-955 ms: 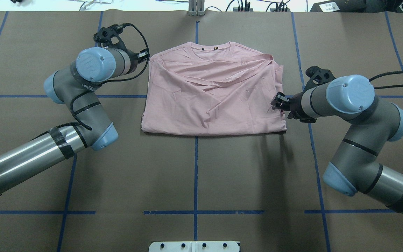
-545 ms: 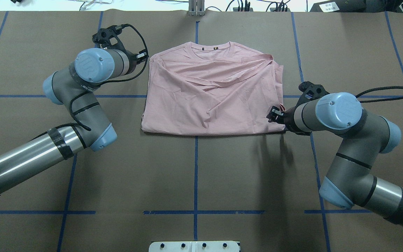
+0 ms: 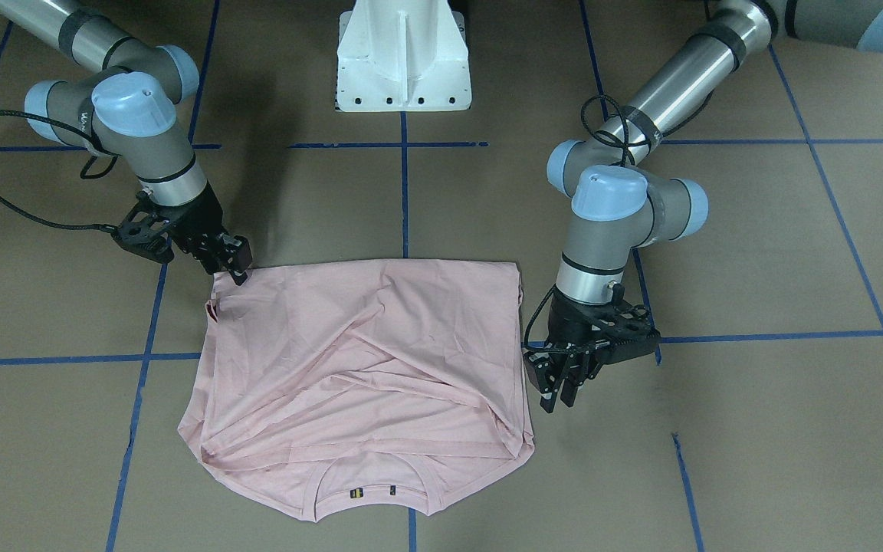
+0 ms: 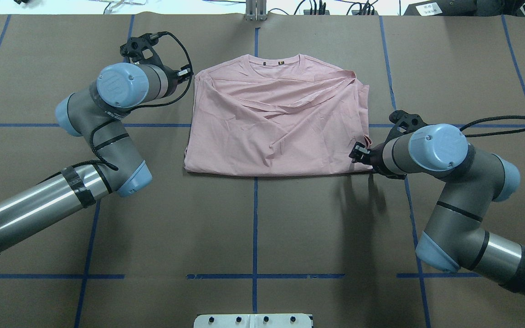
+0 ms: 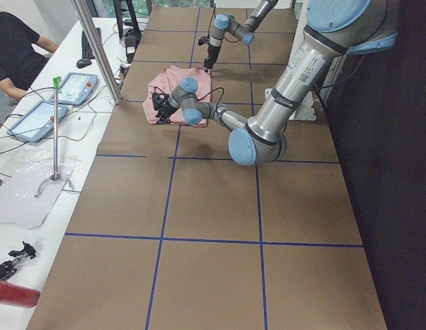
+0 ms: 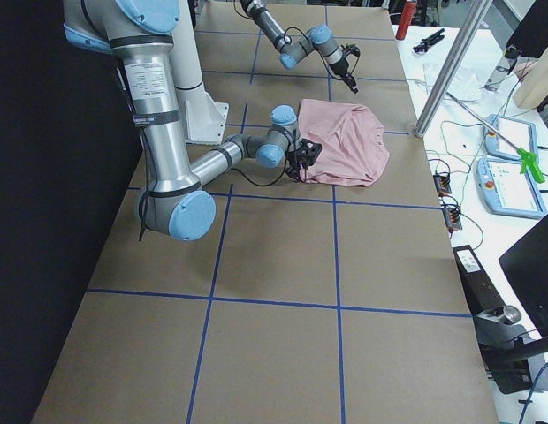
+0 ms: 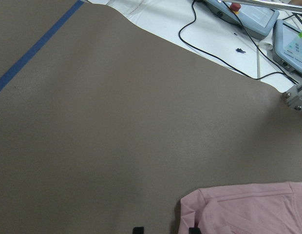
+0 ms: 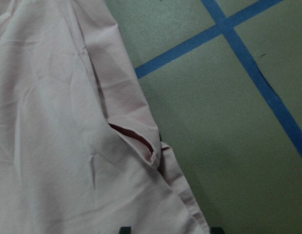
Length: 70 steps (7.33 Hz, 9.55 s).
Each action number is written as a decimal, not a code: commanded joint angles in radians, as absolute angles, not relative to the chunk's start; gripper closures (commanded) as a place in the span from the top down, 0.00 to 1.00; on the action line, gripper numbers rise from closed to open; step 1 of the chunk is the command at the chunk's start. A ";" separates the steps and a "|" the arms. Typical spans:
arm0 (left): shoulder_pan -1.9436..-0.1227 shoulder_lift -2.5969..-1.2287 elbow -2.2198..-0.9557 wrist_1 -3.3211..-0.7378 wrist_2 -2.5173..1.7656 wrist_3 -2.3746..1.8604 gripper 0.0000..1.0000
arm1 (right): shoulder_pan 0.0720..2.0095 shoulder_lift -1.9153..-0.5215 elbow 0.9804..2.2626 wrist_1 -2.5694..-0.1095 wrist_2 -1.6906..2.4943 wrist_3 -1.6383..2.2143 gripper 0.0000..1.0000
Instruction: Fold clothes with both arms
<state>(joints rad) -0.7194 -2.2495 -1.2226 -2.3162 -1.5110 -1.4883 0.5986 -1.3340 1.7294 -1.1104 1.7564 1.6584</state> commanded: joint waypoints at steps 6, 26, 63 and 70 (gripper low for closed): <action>-0.719 -2.247 -1.223 -2.315 -1.509 -1.486 0.42 | 0.598 -1.348 1.732 -1.103 1.764 1.658 0.00; -0.331 -2.112 -1.694 -1.914 -1.617 -1.884 0.52 | 0.719 -1.364 1.893 -1.088 2.059 1.697 1.00; -0.345 -1.901 -1.853 -1.954 -1.620 -2.025 0.66 | 0.341 -1.186 1.855 -1.204 1.605 1.993 0.00; -0.302 -1.898 -1.855 -1.899 -1.621 -2.039 0.65 | 0.341 -1.183 1.853 -1.204 1.606 1.993 0.00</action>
